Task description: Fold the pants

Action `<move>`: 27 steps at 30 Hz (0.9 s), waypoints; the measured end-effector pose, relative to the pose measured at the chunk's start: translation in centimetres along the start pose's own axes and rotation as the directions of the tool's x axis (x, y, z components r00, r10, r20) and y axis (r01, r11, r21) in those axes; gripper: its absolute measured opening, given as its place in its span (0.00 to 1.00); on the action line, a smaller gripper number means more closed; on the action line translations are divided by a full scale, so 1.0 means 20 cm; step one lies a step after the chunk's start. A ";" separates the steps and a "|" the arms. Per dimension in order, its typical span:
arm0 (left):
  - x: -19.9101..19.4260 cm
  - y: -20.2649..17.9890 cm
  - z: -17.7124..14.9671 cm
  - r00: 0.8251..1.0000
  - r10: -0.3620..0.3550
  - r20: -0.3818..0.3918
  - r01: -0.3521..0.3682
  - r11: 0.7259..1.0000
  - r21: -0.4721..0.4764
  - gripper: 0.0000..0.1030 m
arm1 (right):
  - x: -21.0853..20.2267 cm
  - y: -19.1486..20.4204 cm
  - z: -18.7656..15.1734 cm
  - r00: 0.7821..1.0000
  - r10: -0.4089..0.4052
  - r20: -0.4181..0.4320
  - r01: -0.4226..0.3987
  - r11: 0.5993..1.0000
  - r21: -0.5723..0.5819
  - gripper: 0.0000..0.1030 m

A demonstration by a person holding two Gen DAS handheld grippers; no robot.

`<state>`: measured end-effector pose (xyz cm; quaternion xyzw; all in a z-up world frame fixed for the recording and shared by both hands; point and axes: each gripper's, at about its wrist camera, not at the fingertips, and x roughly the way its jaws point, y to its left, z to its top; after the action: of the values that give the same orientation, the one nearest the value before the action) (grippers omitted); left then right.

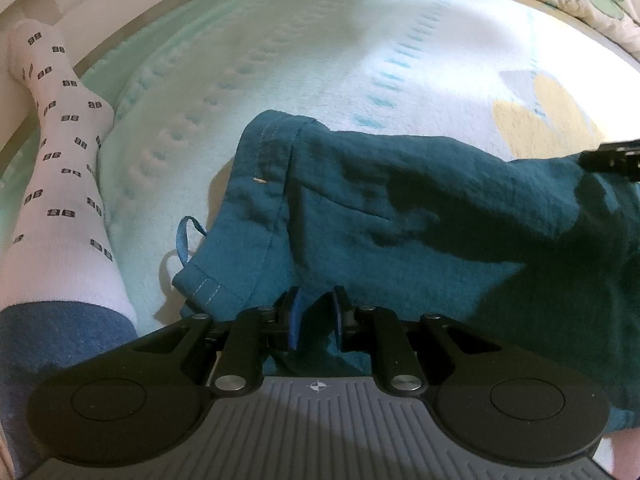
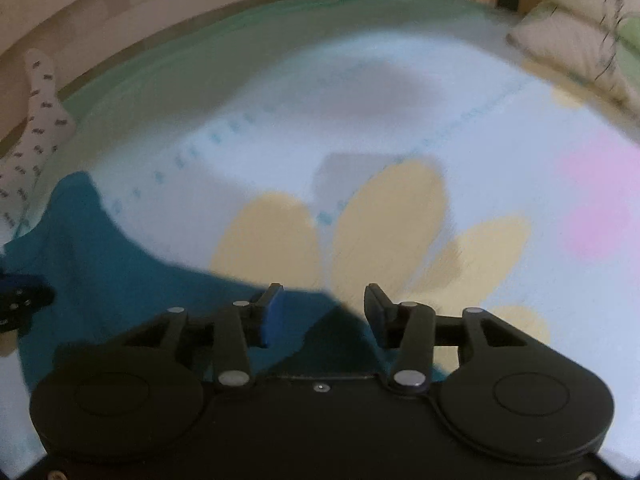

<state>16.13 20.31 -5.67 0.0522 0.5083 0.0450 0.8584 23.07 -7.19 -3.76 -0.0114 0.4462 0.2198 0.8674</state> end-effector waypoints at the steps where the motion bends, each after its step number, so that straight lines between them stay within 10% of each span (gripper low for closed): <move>1: 0.00 0.00 0.00 1.000 -0.001 0.000 0.001 1.000 0.000 0.16 | 0.00 0.01 -0.01 1.000 0.010 -0.010 -0.010 1.000 0.002 0.52; 7: 0.00 0.00 0.00 1.000 0.002 0.001 -0.002 1.000 0.002 0.16 | 0.00 0.04 -0.04 0.997 0.061 -0.040 -0.061 0.998 -0.002 0.18; 27: -0.01 -0.01 0.00 1.000 0.004 0.005 -0.004 1.000 0.005 0.16 | 0.07 -0.07 -0.01 0.998 0.058 -0.033 -0.058 0.998 0.016 0.51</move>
<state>15.99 20.12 -5.53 0.0555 0.5062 0.0455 0.8594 24.19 -7.89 -5.25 0.0046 0.4626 0.2411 0.8531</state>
